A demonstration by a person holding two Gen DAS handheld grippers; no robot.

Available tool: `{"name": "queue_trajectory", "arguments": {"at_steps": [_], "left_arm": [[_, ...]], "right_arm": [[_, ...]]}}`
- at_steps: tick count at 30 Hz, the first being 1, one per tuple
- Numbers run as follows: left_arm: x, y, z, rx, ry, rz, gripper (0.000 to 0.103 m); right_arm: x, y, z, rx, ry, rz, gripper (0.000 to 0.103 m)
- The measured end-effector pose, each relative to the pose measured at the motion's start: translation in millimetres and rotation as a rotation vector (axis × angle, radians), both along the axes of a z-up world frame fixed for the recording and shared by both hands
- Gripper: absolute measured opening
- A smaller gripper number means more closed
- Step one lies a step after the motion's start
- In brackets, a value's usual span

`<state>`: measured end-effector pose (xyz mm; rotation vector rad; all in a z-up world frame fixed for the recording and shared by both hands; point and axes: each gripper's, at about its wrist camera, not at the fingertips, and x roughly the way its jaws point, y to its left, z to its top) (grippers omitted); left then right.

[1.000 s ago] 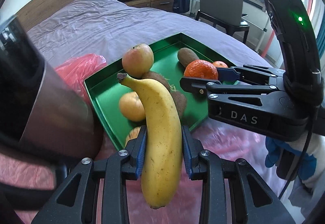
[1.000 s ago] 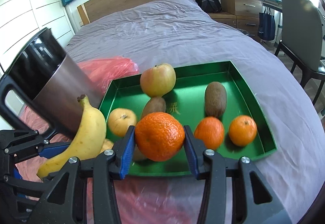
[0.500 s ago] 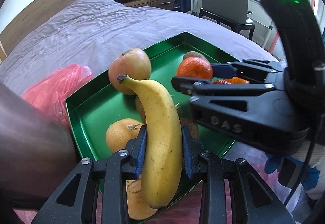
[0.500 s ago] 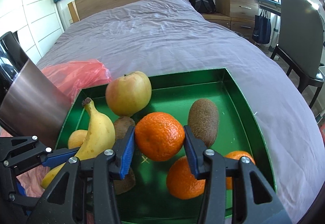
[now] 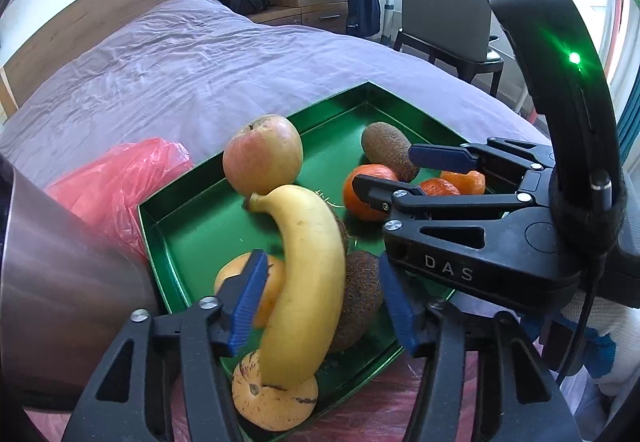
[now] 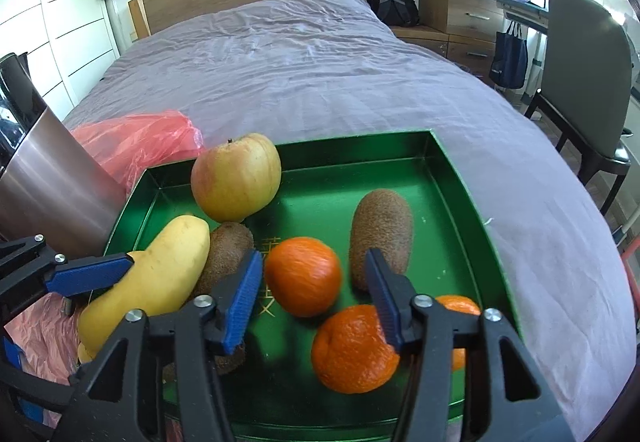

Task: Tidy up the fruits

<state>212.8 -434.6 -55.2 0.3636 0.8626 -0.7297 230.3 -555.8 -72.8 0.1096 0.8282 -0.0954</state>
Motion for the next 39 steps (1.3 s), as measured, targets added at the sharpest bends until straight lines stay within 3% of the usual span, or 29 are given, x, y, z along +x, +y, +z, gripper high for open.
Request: {"name": "queue_trajectory", "arguments": {"at_steps": [13,25,30,39], "left_arm": [[-32.0,34.8,32.6,-0.056,0.011,0.030,0.060],[-92.3,116.8,44.8,-0.039,-0.045,0.158,0.063],[-108.2,151.6,51.0,-0.064,-0.048,0.218,0.083],[-126.7,198.3,57.6,-0.085,-0.061,0.296,0.089]], "right_arm": [[-44.6,16.0,44.8,-0.025,-0.039,-0.021,0.103],[-127.4,67.8,59.0,-0.023,-0.042,0.040,0.103],[-152.1,91.8,65.1,-0.020,-0.047,0.059,0.103],[-185.4,121.3,70.0,-0.027,-0.055,0.073,0.103]]}}
